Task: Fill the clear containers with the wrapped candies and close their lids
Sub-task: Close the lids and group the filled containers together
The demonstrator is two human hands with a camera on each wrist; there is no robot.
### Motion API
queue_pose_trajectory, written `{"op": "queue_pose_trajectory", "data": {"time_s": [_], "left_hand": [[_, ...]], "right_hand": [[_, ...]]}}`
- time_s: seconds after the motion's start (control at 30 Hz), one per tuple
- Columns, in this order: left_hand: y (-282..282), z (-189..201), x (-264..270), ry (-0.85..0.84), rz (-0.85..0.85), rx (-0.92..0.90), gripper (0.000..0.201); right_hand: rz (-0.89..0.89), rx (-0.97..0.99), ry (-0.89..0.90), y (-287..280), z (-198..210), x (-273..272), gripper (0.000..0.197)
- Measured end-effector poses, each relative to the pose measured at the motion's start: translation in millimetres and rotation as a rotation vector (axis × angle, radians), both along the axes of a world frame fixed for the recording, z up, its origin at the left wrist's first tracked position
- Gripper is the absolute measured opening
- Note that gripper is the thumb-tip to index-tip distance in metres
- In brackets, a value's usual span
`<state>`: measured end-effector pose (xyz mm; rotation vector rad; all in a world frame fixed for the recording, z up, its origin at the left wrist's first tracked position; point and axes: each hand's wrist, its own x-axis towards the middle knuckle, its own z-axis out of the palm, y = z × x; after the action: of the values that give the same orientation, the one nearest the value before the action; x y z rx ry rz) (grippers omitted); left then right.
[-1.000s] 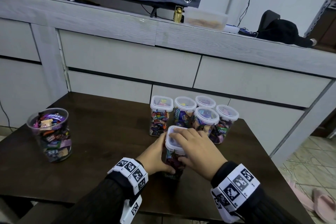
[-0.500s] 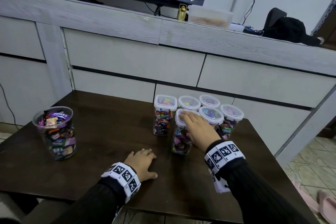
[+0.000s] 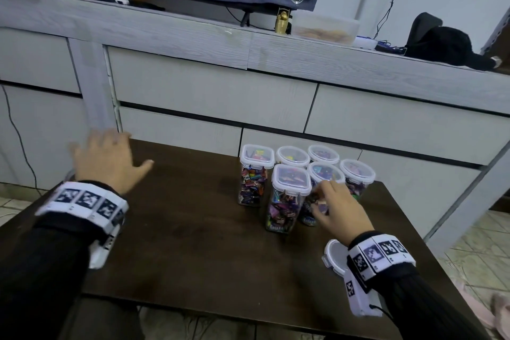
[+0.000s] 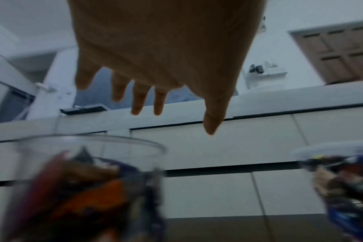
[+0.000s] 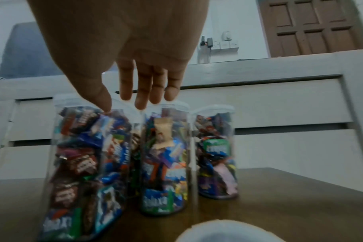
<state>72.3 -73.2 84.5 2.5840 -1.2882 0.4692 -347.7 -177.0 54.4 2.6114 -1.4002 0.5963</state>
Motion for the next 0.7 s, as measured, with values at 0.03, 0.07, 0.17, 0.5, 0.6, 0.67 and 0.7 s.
{"op": "queue_pose_trajectory", "data": {"time_s": [0.03, 0.07, 0.17, 0.5, 0.6, 0.67, 0.7], "left_hand": [[3, -1, 15, 0.030, 0.109, 0.065, 0.090], [7, -3, 28, 0.081, 0.183, 0.117, 0.097], [12, -16, 50, 0.261, 0.203, 0.151, 0.098], [11, -27, -14, 0.356, -0.095, 0.196, 0.091], [6, -29, -52, 0.409, -0.258, 0.207, 0.088], [2, -32, -78, 0.409, -0.364, 0.198, 0.089], [0, -33, -91, 0.403, -0.414, 0.195, 0.090]], "right_hand": [[-0.044, 0.052, 0.037, 0, -6, -10, 0.023], [-0.077, 0.088, 0.073, 0, -12, -20, 0.024], [-0.162, 0.168, 0.146, 0, -31, -46, 0.029], [-0.365, 0.679, 0.262, -4, -79, -73, 0.097], [-0.370, 0.673, 0.239, -4, -80, -72, 0.096], [-0.374, 0.676, 0.247, -4, -80, -71, 0.094], [-0.371, 0.678, 0.254, -3, -80, -70, 0.093]]}}
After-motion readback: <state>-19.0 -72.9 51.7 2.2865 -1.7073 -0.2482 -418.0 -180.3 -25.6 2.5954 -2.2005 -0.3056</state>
